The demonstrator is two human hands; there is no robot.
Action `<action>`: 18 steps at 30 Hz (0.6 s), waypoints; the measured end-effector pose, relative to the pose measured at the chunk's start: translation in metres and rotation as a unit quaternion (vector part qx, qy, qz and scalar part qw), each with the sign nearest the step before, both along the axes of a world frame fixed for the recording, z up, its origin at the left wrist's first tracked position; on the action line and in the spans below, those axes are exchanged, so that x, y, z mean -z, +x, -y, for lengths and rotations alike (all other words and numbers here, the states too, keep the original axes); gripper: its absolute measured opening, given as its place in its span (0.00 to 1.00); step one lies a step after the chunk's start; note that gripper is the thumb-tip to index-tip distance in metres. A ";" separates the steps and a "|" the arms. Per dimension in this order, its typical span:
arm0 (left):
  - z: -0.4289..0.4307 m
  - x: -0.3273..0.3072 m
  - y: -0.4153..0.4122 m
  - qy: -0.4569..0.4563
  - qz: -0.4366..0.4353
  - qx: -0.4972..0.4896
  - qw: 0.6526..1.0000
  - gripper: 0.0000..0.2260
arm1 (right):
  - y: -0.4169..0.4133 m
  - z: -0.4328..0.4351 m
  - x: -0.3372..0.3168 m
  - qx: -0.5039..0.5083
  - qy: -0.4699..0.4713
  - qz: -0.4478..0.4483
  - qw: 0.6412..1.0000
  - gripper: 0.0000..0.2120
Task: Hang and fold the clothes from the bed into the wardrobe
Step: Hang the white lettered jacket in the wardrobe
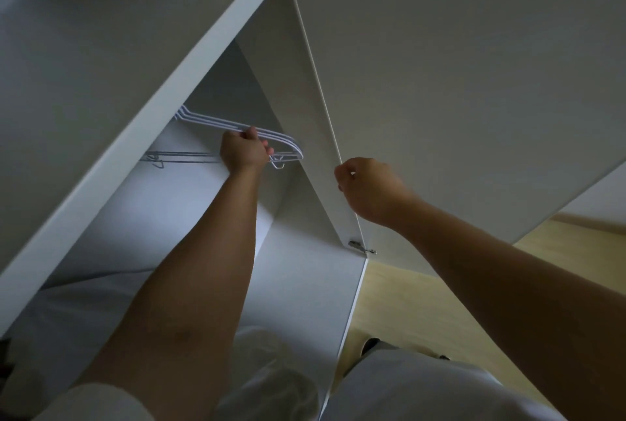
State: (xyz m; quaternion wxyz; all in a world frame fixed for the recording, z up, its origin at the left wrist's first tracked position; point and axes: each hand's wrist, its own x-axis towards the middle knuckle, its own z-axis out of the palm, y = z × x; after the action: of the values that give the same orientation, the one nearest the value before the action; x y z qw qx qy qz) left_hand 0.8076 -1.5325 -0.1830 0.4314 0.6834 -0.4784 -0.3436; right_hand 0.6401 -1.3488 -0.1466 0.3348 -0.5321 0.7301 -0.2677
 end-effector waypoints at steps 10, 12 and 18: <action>-0.069 -0.023 0.013 -0.061 -0.090 -0.027 0.994 0.05 | 0.017 0.015 -0.010 -0.026 -0.048 -0.016 0.998 0.14; -0.092 -0.019 0.012 -0.057 -0.107 -0.025 0.992 0.06 | 0.021 0.015 -0.011 -0.034 -0.061 -0.027 0.997 0.14; -0.140 -0.017 0.000 0.085 -0.264 -0.084 0.957 0.08 | 0.026 0.003 -0.007 -0.053 -0.095 -0.052 0.993 0.16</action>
State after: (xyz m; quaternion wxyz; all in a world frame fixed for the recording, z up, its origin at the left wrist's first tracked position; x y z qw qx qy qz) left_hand 0.8081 -1.3925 -0.1658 0.5102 0.6399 -0.2572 -0.5139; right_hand 0.6658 -1.3513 -0.1393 0.2581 -0.6128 0.6885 -0.2896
